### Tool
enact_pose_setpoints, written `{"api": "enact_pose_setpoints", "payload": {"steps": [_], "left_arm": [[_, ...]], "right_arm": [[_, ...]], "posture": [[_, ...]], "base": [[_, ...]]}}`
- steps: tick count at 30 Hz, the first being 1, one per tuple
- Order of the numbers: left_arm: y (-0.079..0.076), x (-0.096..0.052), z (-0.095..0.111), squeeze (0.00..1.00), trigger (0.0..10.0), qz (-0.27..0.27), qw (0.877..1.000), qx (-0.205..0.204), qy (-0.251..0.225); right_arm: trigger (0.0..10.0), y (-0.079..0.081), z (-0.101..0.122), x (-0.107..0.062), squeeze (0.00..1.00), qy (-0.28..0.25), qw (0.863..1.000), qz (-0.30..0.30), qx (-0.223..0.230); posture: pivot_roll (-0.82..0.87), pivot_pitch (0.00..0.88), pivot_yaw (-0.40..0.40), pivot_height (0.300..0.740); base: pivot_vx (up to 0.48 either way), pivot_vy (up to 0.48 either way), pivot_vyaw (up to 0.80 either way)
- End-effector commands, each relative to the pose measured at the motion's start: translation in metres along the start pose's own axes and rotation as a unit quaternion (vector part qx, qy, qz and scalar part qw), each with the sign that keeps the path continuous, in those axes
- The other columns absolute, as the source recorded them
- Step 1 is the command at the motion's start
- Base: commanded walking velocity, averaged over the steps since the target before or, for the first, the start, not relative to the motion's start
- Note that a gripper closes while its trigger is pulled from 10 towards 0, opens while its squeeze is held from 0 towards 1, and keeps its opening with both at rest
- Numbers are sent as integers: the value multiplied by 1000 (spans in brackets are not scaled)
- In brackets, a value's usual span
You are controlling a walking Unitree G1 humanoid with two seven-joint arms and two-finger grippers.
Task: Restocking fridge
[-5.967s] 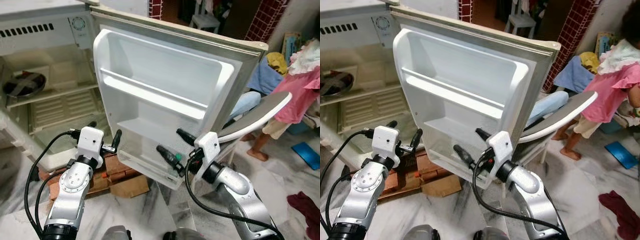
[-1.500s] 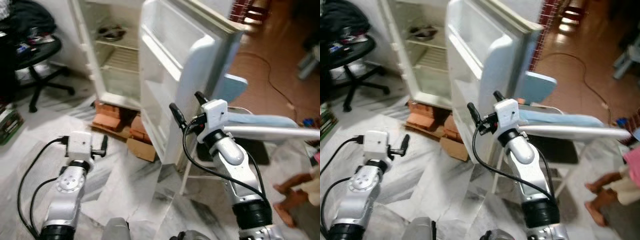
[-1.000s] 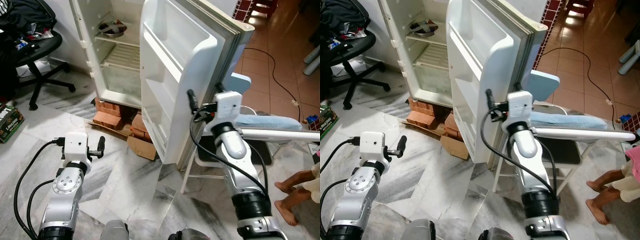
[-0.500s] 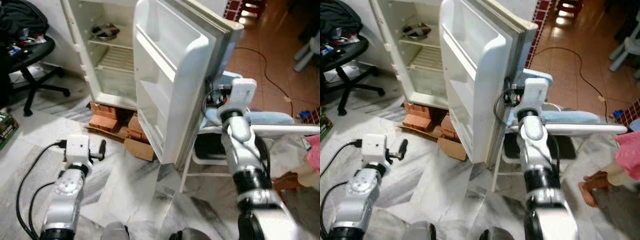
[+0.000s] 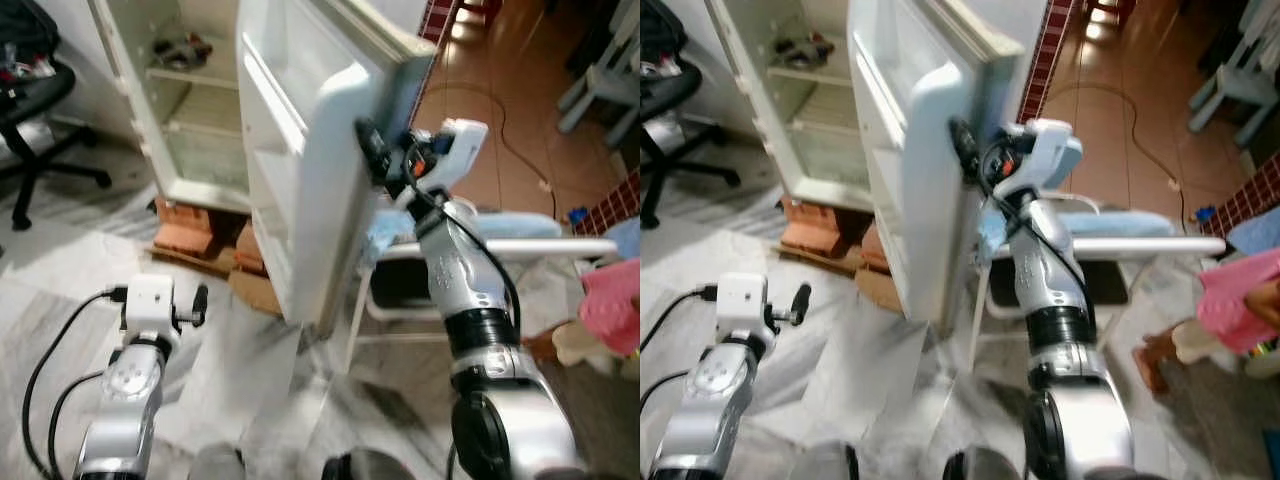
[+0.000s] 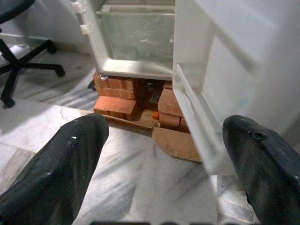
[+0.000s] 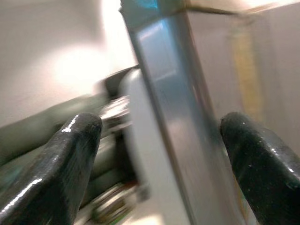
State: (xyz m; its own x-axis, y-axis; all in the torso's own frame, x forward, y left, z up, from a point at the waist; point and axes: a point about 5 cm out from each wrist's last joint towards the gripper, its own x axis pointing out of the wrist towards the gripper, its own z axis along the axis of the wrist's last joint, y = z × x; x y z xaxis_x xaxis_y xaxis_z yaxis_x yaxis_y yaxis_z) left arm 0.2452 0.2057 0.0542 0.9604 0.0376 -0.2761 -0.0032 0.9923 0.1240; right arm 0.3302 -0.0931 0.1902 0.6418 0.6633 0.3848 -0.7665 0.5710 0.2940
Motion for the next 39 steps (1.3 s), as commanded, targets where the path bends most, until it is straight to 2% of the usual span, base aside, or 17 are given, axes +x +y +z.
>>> {"api": "enact_pose_setpoints", "payload": {"steps": [1, 3, 4, 5, 6, 9, 12, 14, 15, 16, 18, 21, 22, 25, 31, 39], "left_arm": [[-1, -1, 0, 0, 10000, -4, 1000, -2, 3], [-4, 2, 0, 0, 10000, -19, 1000, 2, 4], [-4, 2, 0, 0, 10000, -19, 1000, 2, 4], [-5, 3, 1, 0, 10000, -24, 1000, 4, 1], [-6, 4, 2, 0, 10000, -25, 1000, 5, 0], [-6, 6, 4, 0, 10000, -28, 1000, 10, -6], [-5, 7, 6, 0, 10000, -27, 999, 12, -13], [-5, 8, 7, 0, 10000, -24, 1000, 12, -15], [-4, 8, 8, 0, 10000, -22, 1000, 12, -18], [-4, 8, 8, 0, 10000, -21, 1000, 12, -19], [-4, 7, 11, 0, 10000, -26, 999, 11, -27], [-5, 7, 12, 0, 10000, -28, 999, 11, -31], [-5, 7, 13, 0, 10000, -30, 999, 8, -35], [-6, 9, 14, 0, 10000, -36, 999, 8, -39], [-8, 11, 15, 0, 10000, -41, 998, 5, -43], [-9, 10, 17, 0, 10000, -56, 997, 10, -51]], "right_arm": [[10000, 8, 5, -1, 0, 1, 999, 45, 3], [10000, -10, -7, -32, 0, 35, 999, -17, -14], [10000, -10, -7, -32, 0, 35, 999, -17, -14], [10000, -16, -10, -44, 0, 46, 998, -45, -21], [10000, -17, -11, -48, 0, 51, 997, -53, -20], [10000, -22, -21, -64, 0, 81, 990, -101, -52], [10000, -23, -29, -72, 0, 96, 983, -138, -79], [10000, -21, -34, -77, 0, 100, 973, -175, -112], [10000, -20, -34, -80, 0, 86, 956, -225, -167], [10000, -21, -33, -81, 0, 82, 949, -242, -183], [10000, -18, -34, -82, 0, 74, 943, -265, -185], [10000, -17, -34, -82, 0, 73, 941, -272, -187], [10000, -18, -41, -85, 0, 95, 931, -292, -197], [10000, -18, -44, -89, 0, 98, 926, -307, -196], [10000, -20, -38, -91, 0, 78, 919, -330, -199], [10000, -16, -43, -92, 0, 83, 919, -334, -193]], "posture": [[70, 71, -86, 740], [47, 65, -72, 740], [47, 65, -72, 740], [44, 64, -70, 740], [44, 64, -70, 740], [35, 56, -64, 740], [34, 55, -63, 740], [36, 49, -65, 740], [37, 47, -65, 740], [37, 47, -65, 740], [34, 53, -64, 740], [34, 53, -64, 740], [28, 53, -63, 740], [24, 51, -63, 740], [12, 44, -61, 740], [15, 51, -51, 740]], "base": [[0, 0, 0], [0, 0, 0], [0, 0, 0], [0, 0, 0], [0, 0, 0], [0, 0, 0], [0, 0, 0], [0, 0, 0], [0, 0, 0], [0, 0, 0], [0, 0, 0], [0, 0, 0], [0, 480, 0], [0, 480, 0], [0, 479, 0], [0, 479, 0]]}}
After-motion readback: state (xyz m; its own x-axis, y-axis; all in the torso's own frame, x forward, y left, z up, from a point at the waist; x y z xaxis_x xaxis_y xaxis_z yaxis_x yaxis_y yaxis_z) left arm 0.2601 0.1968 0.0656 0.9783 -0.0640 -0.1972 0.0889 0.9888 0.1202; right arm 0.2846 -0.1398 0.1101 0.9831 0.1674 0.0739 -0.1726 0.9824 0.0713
